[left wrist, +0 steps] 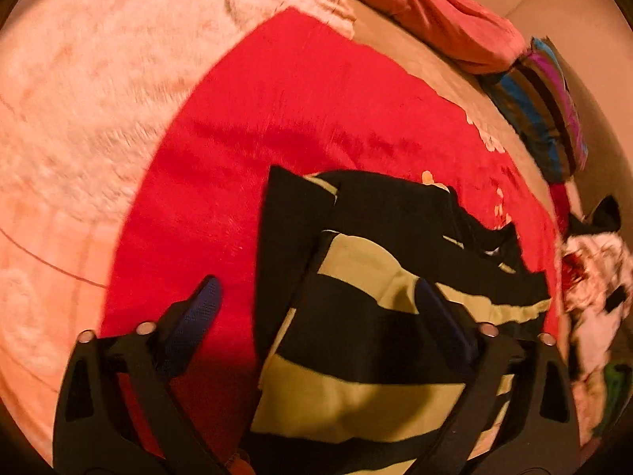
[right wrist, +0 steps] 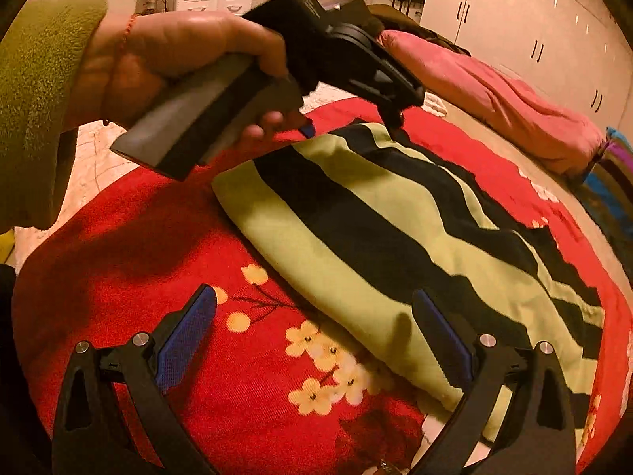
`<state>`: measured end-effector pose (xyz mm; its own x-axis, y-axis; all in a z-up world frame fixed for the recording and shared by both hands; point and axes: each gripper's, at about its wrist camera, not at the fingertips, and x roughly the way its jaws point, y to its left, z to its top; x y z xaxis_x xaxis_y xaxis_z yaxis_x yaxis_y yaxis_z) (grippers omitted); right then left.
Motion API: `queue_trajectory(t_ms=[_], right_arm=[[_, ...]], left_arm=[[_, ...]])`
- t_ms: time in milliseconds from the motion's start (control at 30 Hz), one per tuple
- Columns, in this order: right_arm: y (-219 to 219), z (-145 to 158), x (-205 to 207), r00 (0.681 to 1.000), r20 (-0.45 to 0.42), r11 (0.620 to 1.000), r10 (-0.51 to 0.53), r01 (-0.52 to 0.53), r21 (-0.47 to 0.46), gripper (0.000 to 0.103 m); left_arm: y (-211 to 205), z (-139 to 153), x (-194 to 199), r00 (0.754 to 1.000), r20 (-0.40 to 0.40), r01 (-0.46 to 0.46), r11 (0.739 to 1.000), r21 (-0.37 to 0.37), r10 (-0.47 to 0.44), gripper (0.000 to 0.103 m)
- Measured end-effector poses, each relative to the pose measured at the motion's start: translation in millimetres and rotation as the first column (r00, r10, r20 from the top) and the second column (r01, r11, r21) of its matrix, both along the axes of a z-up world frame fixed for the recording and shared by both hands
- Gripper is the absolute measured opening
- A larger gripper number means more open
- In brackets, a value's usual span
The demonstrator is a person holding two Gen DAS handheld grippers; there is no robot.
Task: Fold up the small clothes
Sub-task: 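Grasp the edge of the folded shirt with the left gripper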
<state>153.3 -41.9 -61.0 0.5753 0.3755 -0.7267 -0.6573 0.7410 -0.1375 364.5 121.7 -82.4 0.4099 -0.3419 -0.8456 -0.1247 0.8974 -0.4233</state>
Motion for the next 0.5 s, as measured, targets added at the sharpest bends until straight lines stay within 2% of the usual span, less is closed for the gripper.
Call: queue_trajectory(t_ms=[133,333,433,467,500], right_arm=[[11.3,-4.5,6.8,1.000,0.013,1.000,0.011,-0.010,-0.019,0.099],[35.3,-22.2,14.3,0.998,0.044,0.994,0.040,-0.035,-0.103,0.099],[32.8,-27.2,20.8,0.999,0.033,0.995,0.042,-0.039,-0.088,0.097],[27.8,-28.2,27.2,1.000,0.004,0.998,0.028,-0.027,-0.057,0.089],[22.2,-28.6,34.6,1.000,-0.017,0.999,-0.002,0.002,-0.039,0.066]], left_arm=[[-0.4,-4.8,2.5,1.000,-0.002,0.003,0.999,-0.054,-0.003,0.055],[-2.2,-1.9,2.7,1.000,-0.004,0.029,0.998,-0.057,-0.029,0.041],[3.1,-3.0,1.2,1.000,-0.006,0.030,0.997,-0.075,-0.031,0.036],[4.6,-3.9,0.7,1.000,-0.006,0.024,0.996,-0.087,-0.025,0.036],[8.4,-6.0,-1.0,1.000,-0.008,0.008,0.994,-0.109,-0.009,0.036]])
